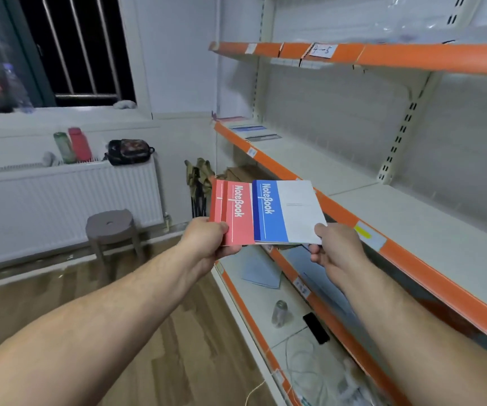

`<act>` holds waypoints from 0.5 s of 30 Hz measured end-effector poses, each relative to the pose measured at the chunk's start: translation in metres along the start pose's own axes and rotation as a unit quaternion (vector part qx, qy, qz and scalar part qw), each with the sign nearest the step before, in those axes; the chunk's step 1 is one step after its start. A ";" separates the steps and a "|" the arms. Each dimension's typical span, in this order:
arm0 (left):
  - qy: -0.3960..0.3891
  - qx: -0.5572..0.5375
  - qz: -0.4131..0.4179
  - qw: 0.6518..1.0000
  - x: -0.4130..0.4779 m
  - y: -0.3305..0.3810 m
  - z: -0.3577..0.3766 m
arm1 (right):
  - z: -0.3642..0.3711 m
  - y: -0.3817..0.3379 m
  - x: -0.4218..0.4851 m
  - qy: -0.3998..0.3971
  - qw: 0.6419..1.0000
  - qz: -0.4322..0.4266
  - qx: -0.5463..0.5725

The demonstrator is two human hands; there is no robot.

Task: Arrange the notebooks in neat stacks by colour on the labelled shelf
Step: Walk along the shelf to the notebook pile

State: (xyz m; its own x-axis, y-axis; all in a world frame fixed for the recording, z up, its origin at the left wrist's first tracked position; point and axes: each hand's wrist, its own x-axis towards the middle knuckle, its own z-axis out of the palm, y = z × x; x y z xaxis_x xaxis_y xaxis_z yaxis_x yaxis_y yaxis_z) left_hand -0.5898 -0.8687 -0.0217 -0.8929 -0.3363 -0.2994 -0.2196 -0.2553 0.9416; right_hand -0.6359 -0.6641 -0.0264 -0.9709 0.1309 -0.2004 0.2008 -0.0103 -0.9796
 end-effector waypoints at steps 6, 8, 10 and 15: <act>0.048 -0.011 0.005 0.999 0.083 0.040 0.004 | 0.051 -0.031 0.098 -0.045 0.999 -0.004 0.012; 0.053 -0.013 0.003 0.999 0.108 0.049 0.000 | 0.069 -0.038 0.124 -0.052 0.999 -0.004 0.009; 0.054 -0.014 -0.002 0.998 0.132 0.054 -0.005 | 0.087 -0.040 0.145 -0.048 0.999 0.002 0.011; 0.057 -0.026 -0.009 0.998 0.212 0.069 -0.026 | 0.143 -0.040 0.203 -0.046 0.999 0.014 -0.008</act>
State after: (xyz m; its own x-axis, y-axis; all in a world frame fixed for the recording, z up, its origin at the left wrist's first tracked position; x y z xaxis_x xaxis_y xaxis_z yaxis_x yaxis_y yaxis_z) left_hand -0.7844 -0.9811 -0.0237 -0.8379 -0.4313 -0.3346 -0.2115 -0.3085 0.9274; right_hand -0.8599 -0.7789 -0.0305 -0.9725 0.0400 -0.2294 0.2297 0.0039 -0.9732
